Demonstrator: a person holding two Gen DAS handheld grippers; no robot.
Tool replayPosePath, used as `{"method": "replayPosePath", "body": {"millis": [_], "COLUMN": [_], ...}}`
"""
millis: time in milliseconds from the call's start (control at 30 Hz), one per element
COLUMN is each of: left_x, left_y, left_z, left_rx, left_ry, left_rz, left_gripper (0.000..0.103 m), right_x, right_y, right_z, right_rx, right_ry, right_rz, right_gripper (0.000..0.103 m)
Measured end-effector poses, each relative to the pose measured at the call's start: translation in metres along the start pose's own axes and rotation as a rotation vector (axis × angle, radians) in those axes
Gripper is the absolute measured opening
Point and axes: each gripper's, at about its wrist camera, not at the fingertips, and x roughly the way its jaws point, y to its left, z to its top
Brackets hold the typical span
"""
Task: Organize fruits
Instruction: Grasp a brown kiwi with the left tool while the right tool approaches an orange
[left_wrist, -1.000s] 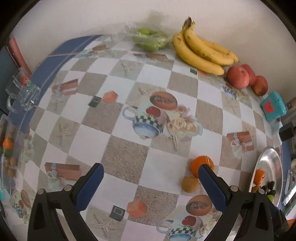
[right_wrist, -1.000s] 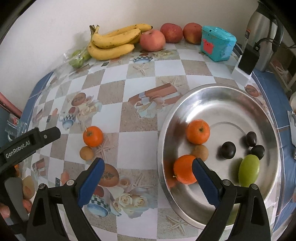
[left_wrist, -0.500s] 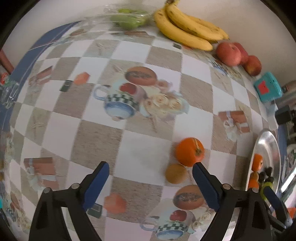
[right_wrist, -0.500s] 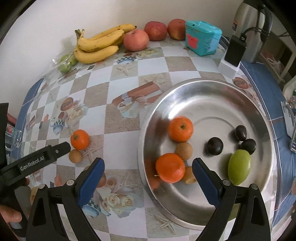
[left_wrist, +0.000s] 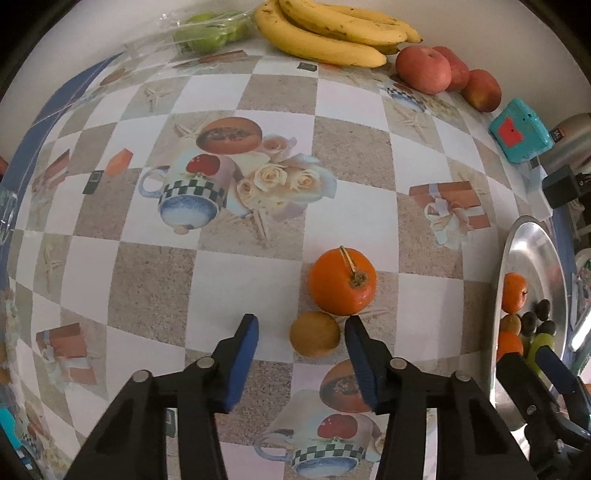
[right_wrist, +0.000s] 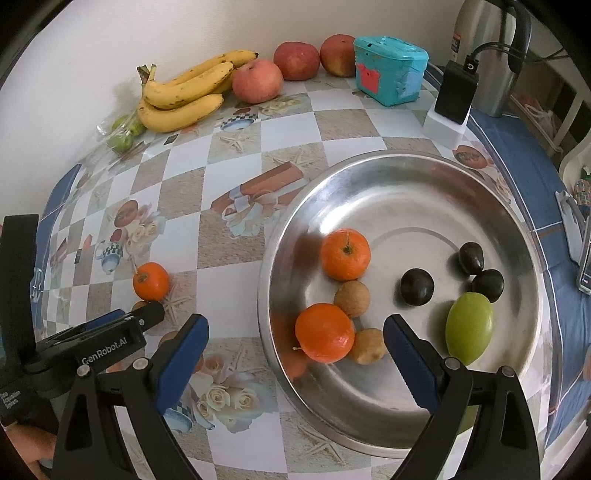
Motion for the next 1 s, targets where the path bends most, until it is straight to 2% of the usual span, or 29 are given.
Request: {"method": "replayPosePath", "body": {"millis": [100,133,200,467,567,767,1000], "left_x": [-0.001,-0.001,-0.001,-0.016,-0.024,-0.042,-0.052], "left_y": [-0.001,-0.003,-0.007,-0.001,0.008,0.032,0.057], "left_z": [0.000,-0.001,-0.001,-0.004,-0.001,0.002,0.007], "left_rx": [0.001,-0.003,-0.001,-0.029,-0.051,-0.117,-0.198], "left_ry": [-0.001,0.000,-0.003,-0.036,-0.058,-0.115,-0.149], "left_rz": [-0.013,-0.026,-0.034,-0.067,-0.085,-0.100,-0.115], "left_gripper": [0.040,0.034,0.029,0.029,0.029,0.029,0.029], "right_x": [0.001,0.001,0.000,0.001,-0.005,-0.015,-0.014], "right_y": [0.000,0.000,0.000,-0.001,0.002,0.011,0.032], "right_z": [0.000,0.000,0.000,0.000,0.002,0.005,0.005], "right_rx": [-0.002,-0.001,-0.001,0.002,0.002,0.010,-0.043], "right_ry": [0.004,0.003,0.003,0.001,-0.027,-0.082,-0.099], "right_rz": [-0.003,-0.003,-0.004,0.011,0.041,0.157,0.182], "right_gripper": [0.096,0.096,0.096,0.096,0.096,0.096,0.095]}}
